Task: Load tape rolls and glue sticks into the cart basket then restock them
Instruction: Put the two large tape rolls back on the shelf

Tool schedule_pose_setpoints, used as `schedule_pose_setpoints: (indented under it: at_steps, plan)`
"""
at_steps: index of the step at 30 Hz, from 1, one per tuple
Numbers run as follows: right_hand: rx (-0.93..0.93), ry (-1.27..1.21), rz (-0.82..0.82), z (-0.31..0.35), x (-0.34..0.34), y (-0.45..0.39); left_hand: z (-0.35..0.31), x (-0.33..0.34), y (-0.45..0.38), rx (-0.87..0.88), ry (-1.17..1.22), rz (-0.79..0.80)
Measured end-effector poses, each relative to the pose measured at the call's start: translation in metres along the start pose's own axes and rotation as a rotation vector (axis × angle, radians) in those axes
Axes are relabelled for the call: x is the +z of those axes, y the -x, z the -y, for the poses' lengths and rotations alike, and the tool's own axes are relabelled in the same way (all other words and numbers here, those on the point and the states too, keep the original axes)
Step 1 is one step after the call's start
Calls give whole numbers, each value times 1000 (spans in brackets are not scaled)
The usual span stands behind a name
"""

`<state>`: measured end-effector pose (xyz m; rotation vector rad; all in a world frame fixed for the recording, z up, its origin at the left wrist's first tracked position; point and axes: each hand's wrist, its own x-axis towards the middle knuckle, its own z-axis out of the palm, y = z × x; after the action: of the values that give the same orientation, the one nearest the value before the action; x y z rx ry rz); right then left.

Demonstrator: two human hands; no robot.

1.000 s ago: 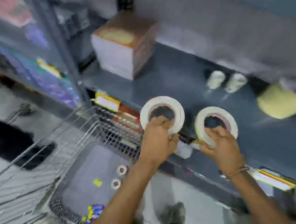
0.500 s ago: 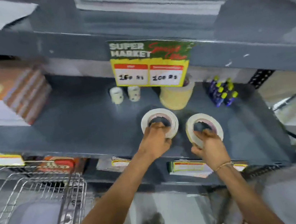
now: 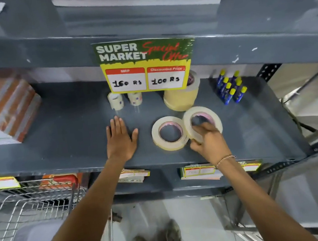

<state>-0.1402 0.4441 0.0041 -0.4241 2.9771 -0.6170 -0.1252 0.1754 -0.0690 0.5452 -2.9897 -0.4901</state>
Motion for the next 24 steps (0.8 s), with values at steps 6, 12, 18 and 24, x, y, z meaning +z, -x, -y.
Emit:
schedule_pose_setpoints:
  at_steps: [6,12,18,24]
  plan:
    - [-191,137,179,61,21,-16,3,8,-4,0,-68,34]
    - [-142,270,310,68,30,-16,4,8,-4,1,-63,39]
    - [-76,326,343,72,37,-18,4,9,-4,7,-63,16]
    - [-59,336,299,76,42,-19,3,8,-1,8,-55,-4]
